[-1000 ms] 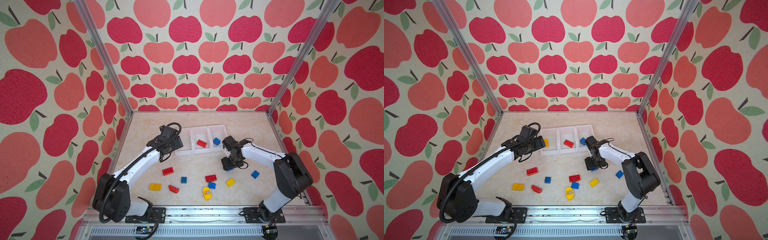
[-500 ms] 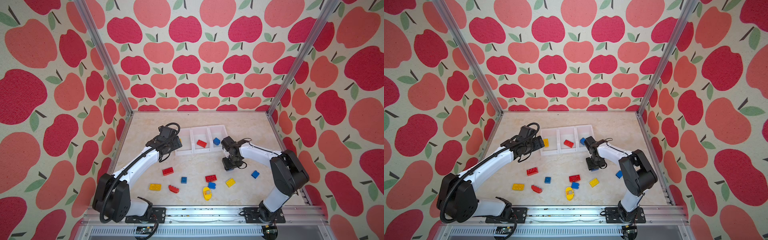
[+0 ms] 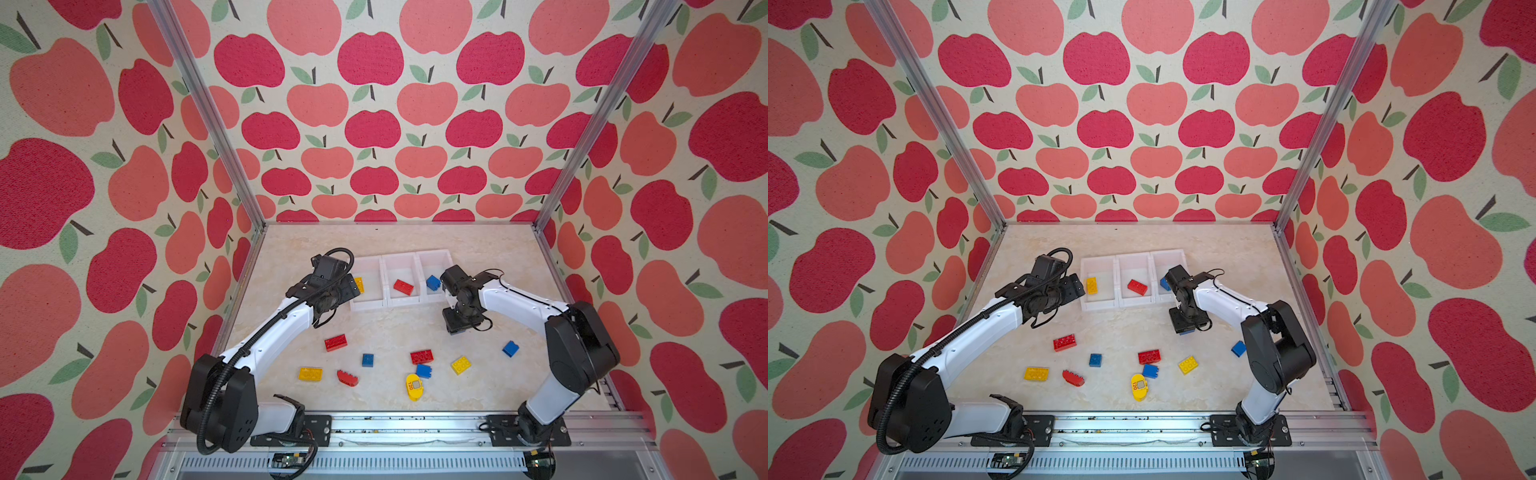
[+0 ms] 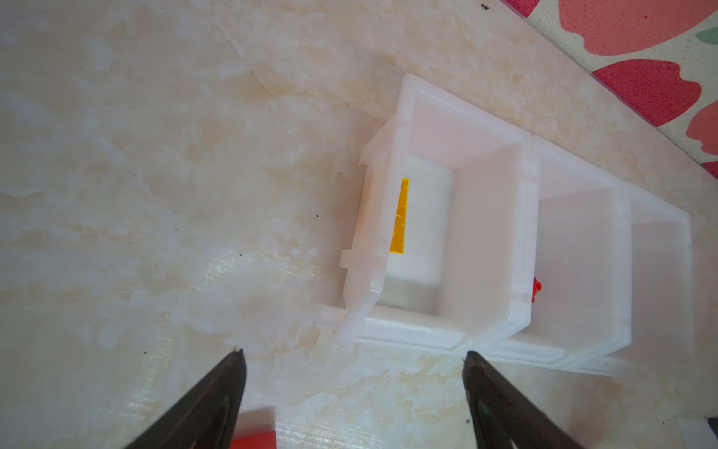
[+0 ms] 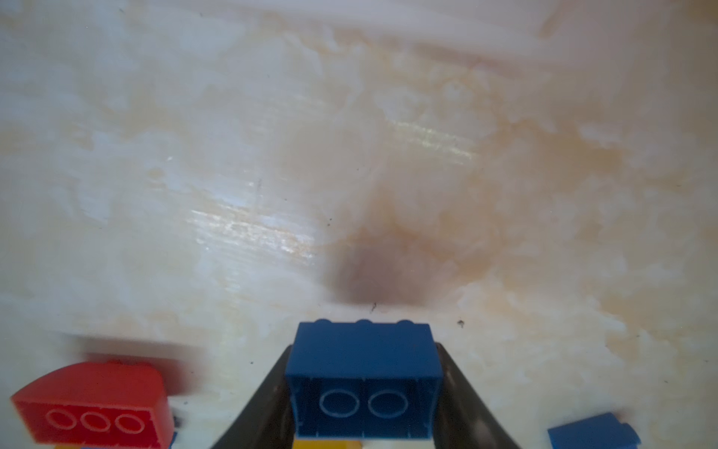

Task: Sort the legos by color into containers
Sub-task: 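Drop the blue 2x4 brick into the blue bin while the left gripper moves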

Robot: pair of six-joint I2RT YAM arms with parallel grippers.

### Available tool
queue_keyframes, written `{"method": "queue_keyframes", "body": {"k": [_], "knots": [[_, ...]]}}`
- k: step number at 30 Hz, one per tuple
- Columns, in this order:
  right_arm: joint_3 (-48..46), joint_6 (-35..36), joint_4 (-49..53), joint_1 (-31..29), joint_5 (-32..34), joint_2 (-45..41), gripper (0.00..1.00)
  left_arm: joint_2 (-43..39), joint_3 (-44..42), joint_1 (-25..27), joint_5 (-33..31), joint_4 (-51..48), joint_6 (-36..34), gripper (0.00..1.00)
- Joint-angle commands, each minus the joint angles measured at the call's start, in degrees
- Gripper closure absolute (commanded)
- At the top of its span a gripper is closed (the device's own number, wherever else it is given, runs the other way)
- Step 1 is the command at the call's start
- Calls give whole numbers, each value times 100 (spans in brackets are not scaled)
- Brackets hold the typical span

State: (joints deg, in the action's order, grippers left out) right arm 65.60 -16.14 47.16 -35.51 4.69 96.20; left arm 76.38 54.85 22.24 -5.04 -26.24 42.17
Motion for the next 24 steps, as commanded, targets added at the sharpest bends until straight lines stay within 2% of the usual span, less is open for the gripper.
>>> {"method": "queue_keyframes", "body": {"k": [1, 12, 24], "knots": [[569, -126, 318, -12, 98, -201, 55, -125, -130, -51, 80, 101, 54, 10], [2205, -144, 285, 297, -77, 613, 55, -390, -357, -115, 113, 48, 81, 10], [3950, -98, 112, 667, -139, 2286, 55, -801, -609, -132, 104, -132, 176, 9]]}}
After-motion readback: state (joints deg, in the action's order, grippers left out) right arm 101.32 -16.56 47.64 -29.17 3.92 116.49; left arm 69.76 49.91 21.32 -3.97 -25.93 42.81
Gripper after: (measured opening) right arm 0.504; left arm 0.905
